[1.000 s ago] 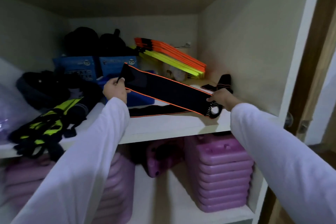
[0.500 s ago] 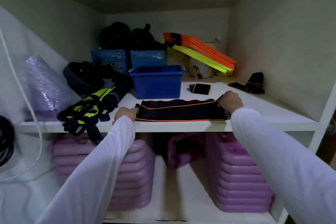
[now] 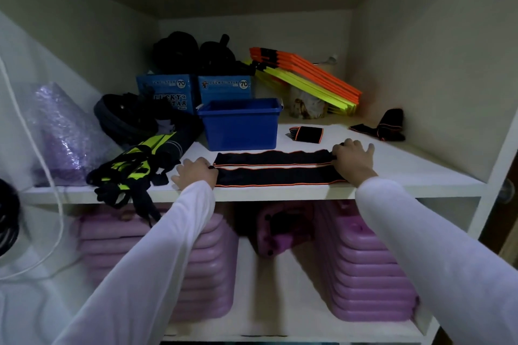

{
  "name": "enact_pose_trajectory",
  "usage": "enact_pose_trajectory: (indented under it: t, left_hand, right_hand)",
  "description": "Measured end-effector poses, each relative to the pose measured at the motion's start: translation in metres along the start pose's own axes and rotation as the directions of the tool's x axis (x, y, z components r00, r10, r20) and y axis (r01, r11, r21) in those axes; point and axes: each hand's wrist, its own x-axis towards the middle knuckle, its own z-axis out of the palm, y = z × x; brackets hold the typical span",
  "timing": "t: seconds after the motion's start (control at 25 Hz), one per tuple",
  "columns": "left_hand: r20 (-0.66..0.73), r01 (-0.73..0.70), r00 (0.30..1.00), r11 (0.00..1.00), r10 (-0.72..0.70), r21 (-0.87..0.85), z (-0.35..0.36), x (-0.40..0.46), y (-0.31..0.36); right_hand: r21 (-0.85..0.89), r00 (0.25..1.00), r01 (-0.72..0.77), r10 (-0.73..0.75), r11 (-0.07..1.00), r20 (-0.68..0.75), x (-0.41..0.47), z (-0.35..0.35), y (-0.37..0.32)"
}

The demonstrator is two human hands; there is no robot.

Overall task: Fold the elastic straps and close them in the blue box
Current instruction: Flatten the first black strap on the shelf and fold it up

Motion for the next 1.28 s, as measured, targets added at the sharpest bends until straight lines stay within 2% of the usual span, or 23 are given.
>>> enact_pose_trajectory:
  t: [0.08,0.16,0.48,0.76,0.88,1.0,1.12,1.2,1.28]
  left_hand:
    - [-0.022,-0.084,0.996,0.996,0.084,0.025,0.004,-0.001,0.007]
    - [0.020,-0.099,0.995,0.994,0.099,0.038,0.009,-0.001,0.012]
    - [0.068,-0.068,0.996,0.997,0.065,0.043,0.015,-0.004,0.015]
    - [0.078,-0.080,0.994,0.996,0.077,0.037,0.014,0.000,0.011]
    - [0.096,-0.064,0.993,0.996,0.069,-0.055,0.012,0.001,0.009]
    - [0.081,-0.015,0.996,0.994,0.024,-0.111,0.006,0.000,0.007]
    - [0.157,0.093,0.984,0.995,-0.088,-0.027,-0.001,0.003,0.008]
    - [0.206,0.125,0.971,0.992,-0.121,-0.008,-0.002,0.006,0.009]
    - [0.230,0.120,0.966,0.993,-0.116,-0.006,-0.001,0.010,0.009]
  right_hand:
    - [0.040,0.994,0.100,-0.102,0.994,0.047,-0.004,-0.003,-0.002]
    - [0.070,0.983,0.136,-0.143,0.988,0.113,-0.010,-0.003,-0.003]
    - [0.174,0.991,0.055,-0.075,0.983,0.110,-0.015,0.006,0.003]
    - [0.117,0.995,0.033,-0.044,0.993,0.094,-0.015,0.008,0.000]
    - [0.097,0.999,-0.054,0.054,0.994,-0.001,-0.016,0.010,0.005]
    - [0.206,0.952,-0.275,0.296,0.939,-0.082,-0.018,0.005,0.010]
    - [0.346,0.875,-0.484,0.456,0.804,0.164,-0.016,-0.007,0.015]
    - [0.372,0.856,-0.511,0.423,0.774,0.297,-0.013,-0.009,0.016]
    - [0.426,0.863,-0.493,0.362,0.759,0.353,-0.010,-0.006,0.016]
